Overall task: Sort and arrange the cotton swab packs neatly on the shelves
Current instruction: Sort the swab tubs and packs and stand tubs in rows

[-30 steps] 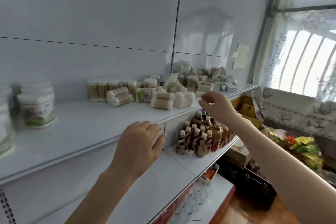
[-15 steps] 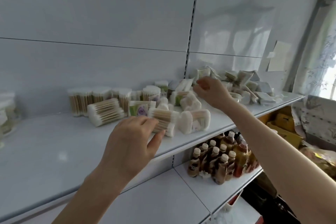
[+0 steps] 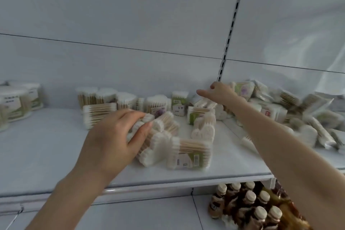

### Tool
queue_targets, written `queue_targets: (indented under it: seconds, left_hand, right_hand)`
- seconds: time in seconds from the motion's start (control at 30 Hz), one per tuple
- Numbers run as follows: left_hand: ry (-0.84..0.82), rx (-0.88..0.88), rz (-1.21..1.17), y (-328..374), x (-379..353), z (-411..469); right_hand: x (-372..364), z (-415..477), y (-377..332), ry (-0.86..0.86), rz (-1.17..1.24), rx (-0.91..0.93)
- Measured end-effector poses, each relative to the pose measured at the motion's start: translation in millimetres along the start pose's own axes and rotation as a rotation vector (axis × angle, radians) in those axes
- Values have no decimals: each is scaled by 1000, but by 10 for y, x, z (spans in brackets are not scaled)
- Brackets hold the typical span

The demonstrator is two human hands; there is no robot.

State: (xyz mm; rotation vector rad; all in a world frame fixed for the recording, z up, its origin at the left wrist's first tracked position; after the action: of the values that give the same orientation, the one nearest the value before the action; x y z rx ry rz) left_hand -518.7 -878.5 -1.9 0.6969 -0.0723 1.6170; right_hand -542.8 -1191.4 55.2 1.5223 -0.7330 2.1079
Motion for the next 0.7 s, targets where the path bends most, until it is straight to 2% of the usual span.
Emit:
queue_targets:
  seconds: [0.13, 0.33, 0.5, 0.6, 0.7]
  left_hand:
    - [46, 59, -1, 95, -46, -35]
    - [79, 89, -49, 122, -60, -48]
    - [129, 100, -99, 100, -55, 87]
    - [191, 130, -113, 81, -32, 219]
    - [195, 265, -300, 82, 13, 340]
  right_hand:
    - [-108, 114, -51, -28, -36, 69]
    - [82, 96, 21, 183, 248, 120]
    - [470, -120, -37, 294, 414, 272]
    - [649, -404, -209, 199, 436, 488]
    - [698, -726, -514, 10, 467, 718]
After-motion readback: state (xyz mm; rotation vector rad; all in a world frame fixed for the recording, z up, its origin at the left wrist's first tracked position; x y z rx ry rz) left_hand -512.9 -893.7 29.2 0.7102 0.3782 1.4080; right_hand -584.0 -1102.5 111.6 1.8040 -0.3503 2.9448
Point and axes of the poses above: each hand's wrist, its own z-axis towards the middle knuckle, its own x-axis out of the back of the hand, y = z × x, the point moved 1 cm from there along z, towards the middle knuckle, and after that the axes turned 12 degrees about -z, right-handed, at the moved point
